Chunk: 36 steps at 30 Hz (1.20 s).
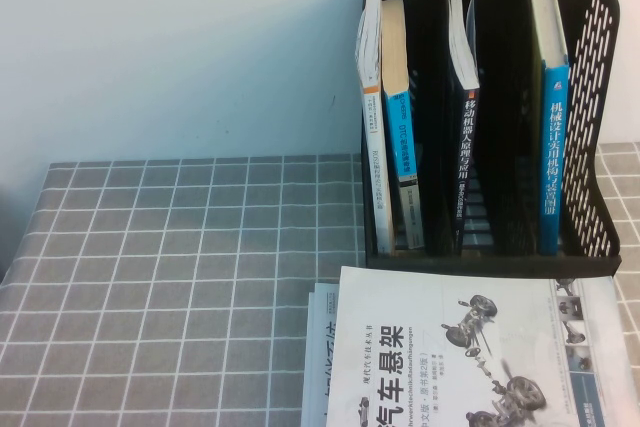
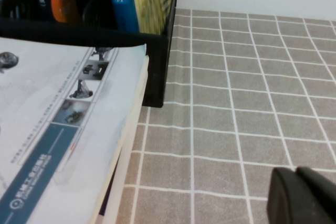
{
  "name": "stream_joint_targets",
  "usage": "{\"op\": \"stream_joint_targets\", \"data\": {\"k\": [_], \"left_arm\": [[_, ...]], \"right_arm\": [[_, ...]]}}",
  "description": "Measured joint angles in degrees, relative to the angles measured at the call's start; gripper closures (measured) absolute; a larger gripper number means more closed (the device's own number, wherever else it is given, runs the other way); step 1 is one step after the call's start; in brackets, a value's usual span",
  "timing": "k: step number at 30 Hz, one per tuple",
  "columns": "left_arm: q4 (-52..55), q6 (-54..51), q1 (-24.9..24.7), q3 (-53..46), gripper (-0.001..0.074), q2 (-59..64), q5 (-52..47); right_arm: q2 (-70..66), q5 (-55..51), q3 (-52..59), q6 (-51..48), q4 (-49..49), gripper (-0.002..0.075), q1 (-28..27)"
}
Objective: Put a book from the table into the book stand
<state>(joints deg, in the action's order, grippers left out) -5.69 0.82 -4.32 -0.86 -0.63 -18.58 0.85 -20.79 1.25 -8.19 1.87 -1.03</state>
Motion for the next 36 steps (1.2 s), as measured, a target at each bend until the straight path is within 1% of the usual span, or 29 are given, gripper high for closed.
{"op": "stream_joint_targets", "data": {"k": [25, 36], "left_arm": [[0.0, -2.4, 0.0, 0.0, 0.0739, 0.0, 0.0], [0.0, -2.4, 0.0, 0.0, 0.0739, 0.0, 0.0]], "right_arm": [[0.0, 0.0, 0.0, -1.4, 0.0, 0.073, 0.0], [0.0, 0.0, 0.0, -1.4, 2.1, 0.073, 0.0]]}}
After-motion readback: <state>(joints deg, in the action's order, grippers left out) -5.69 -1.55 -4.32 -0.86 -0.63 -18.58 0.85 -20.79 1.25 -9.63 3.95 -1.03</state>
